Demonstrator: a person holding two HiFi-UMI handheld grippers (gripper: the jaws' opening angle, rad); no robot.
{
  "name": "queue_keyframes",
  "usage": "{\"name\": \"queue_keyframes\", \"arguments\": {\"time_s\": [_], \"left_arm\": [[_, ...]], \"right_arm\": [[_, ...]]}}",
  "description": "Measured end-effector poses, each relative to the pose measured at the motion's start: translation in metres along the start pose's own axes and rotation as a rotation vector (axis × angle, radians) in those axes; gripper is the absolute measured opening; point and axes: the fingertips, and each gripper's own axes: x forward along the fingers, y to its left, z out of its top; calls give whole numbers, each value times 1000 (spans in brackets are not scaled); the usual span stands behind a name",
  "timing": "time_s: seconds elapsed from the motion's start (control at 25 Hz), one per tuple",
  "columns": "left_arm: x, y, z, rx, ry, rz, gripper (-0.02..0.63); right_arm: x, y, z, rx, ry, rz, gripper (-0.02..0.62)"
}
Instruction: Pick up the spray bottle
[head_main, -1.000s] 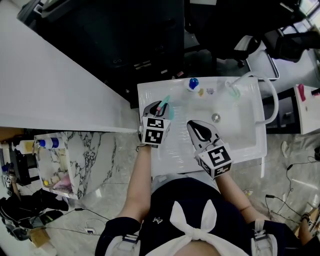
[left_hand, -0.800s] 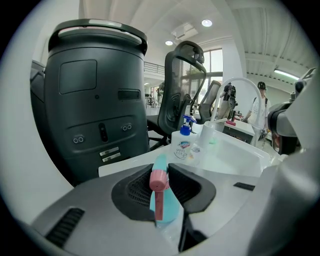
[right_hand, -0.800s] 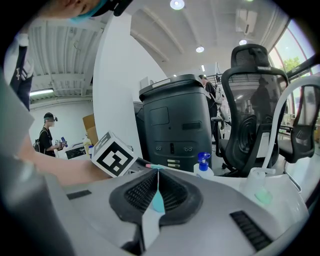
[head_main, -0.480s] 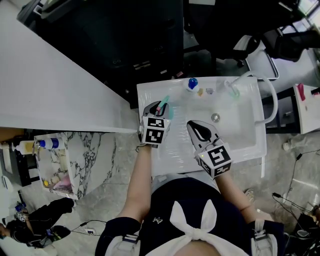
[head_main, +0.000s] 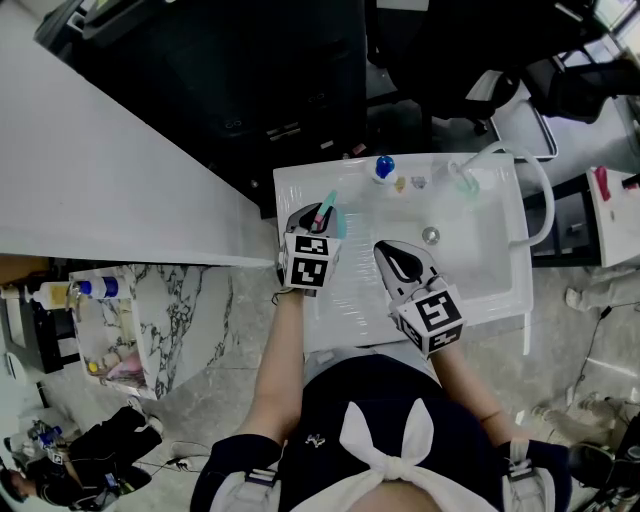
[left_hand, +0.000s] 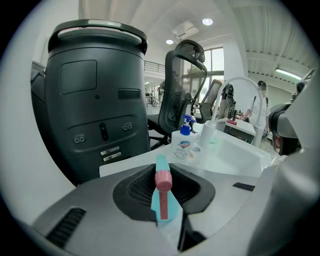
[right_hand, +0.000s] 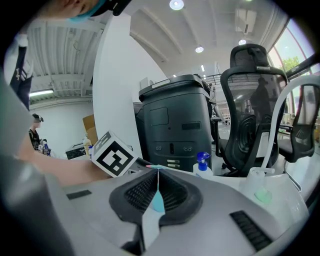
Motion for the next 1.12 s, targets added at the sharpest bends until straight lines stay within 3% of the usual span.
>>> {"name": "queue_keyframes", "arguments": {"time_s": [1.12], "left_arm": [[-16, 0, 9, 14, -13, 10, 83]], "right_arm": [[-10, 7, 3, -11, -8, -2, 28]]}}
